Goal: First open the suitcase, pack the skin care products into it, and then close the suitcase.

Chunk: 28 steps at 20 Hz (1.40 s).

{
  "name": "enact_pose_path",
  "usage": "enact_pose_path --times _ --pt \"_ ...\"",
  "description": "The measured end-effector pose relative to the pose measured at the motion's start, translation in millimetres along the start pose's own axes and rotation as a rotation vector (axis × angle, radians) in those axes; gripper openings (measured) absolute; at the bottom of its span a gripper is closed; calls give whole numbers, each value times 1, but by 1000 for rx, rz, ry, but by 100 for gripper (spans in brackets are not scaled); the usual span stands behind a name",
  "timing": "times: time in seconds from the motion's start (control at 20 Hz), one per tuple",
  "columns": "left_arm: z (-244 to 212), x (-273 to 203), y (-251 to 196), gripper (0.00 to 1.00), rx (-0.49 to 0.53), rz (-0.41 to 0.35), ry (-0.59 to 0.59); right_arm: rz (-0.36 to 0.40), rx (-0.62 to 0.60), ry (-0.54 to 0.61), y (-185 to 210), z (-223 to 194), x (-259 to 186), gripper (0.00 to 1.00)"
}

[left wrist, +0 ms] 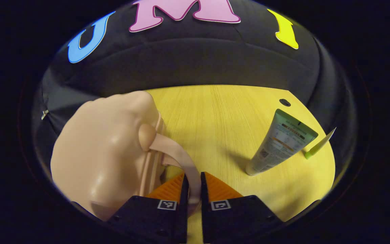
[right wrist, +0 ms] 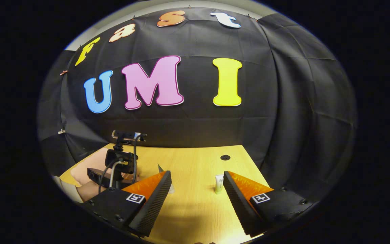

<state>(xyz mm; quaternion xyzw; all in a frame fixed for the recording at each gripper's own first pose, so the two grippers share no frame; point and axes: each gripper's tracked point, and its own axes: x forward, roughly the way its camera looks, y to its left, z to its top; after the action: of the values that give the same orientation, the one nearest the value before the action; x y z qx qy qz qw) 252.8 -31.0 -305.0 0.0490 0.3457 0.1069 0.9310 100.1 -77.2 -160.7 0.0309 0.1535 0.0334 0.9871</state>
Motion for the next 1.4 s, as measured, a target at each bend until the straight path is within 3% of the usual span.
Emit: enact_pose_path --times 0.15,0.35,0.5,0.7,0.8,1.05,1.2,1.4 --pt "16 -15 -2 16 38 -59 -20 4 -15 8 0 -3 0 97" --pt "61 -58 10 14 -136 -142 -58 22 -22 20 12 -6 5 98" --pt "107 -107 49 14 -79 -155 -142 58 -4 18 27 -2 8 97" --pt "163 -167 135 14 -59 -132 -240 87 -21 9 42 5 10 98" --pt "175 -179 197 14 -73 -93 -272 88 -23 4 46 7 9 97" --pt "177 -170 363 14 -24 108 -318 85 -54 30 62 0 5 98" --pt "157 -145 452 14 -59 195 -310 58 -74 50 66 -8 5 98" --pt "112 -82 537 13 -171 267 -241 4 -75 63 71 -21 5 97"
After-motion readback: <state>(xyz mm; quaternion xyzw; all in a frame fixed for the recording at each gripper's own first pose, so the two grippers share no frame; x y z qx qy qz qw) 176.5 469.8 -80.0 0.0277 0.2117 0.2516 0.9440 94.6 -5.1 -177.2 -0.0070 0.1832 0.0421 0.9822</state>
